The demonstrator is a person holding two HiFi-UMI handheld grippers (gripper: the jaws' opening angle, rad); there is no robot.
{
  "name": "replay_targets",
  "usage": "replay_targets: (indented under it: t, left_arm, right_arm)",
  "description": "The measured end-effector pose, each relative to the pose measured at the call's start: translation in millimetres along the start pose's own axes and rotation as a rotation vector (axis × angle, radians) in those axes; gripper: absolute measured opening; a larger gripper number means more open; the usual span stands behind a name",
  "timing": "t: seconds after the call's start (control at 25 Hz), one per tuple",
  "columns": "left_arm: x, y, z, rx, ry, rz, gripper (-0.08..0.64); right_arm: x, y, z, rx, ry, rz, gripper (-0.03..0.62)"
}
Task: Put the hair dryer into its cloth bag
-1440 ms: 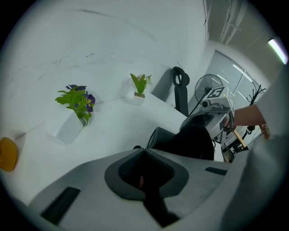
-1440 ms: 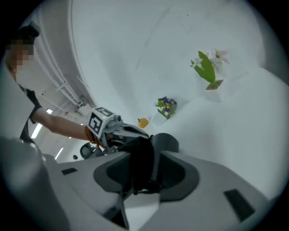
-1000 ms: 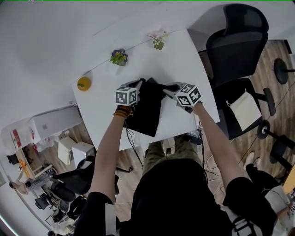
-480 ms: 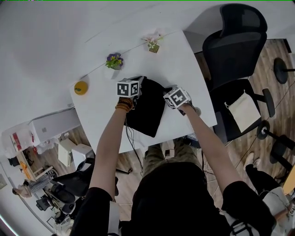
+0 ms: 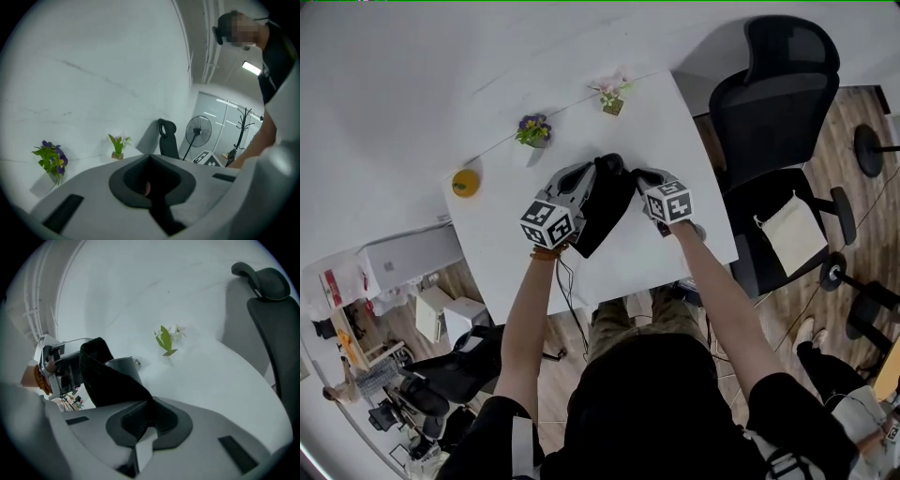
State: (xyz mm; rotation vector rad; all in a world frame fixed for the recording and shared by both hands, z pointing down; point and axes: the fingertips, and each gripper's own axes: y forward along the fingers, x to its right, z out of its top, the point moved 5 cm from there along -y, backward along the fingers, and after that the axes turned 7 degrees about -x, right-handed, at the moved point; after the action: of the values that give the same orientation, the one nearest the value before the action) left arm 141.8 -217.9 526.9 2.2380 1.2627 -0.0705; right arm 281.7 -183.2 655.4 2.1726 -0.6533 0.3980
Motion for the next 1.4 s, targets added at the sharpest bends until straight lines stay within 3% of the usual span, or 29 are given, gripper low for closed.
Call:
replay_targets:
  t: [0.16, 0.32, 0.52, 0.72, 1.0, 1.12, 1.4]
  left_arm:
    - [10.3, -42.0, 7.1, 0.103, -0.007, 0.028, 0.025]
    - [8.4, -80.0, 16.4, 0.196, -0.04, 0.087, 0.025]
    - [-4.8, -128.0, 16.4, 0.278, -0.159, 0.204, 0.025]
    - [0.9, -168.1, 12.8, 0.291, -0.156, 0.33, 0.025]
    - [21.6, -221.4, 12.0, 0.414, -0.189, 0.339, 0.025]
    - [15.5, -245.6, -1.1, 0.409, -0.255, 0.361, 0.025]
    - [0.5, -279.5, -10.5, 0.399, -0.264, 0.322, 0.025]
  right_arm:
    - [-2.6, -16.2, 21.3, 0.112, -0.073, 0.003, 0.034]
    - [-33.1, -41.1, 52.7, 0.212, -0.197, 0.06, 0.034]
    - [-80.0, -65.9, 81.6, 0.237, -0.365, 0.094, 0.034]
    - [-135.1, -93.5, 107.3, 0.269, -0.495, 0.142, 0.034]
    - [-217.8, -139.2, 132.4, 0.367, -0.566, 0.22, 0.032]
    - [-243.9, -140.4, 126.8, 0.329, -0.656, 0.161, 0.032]
    - [-256.5, -117.4, 111.2, 0.274, -0.547, 0.111, 0.032]
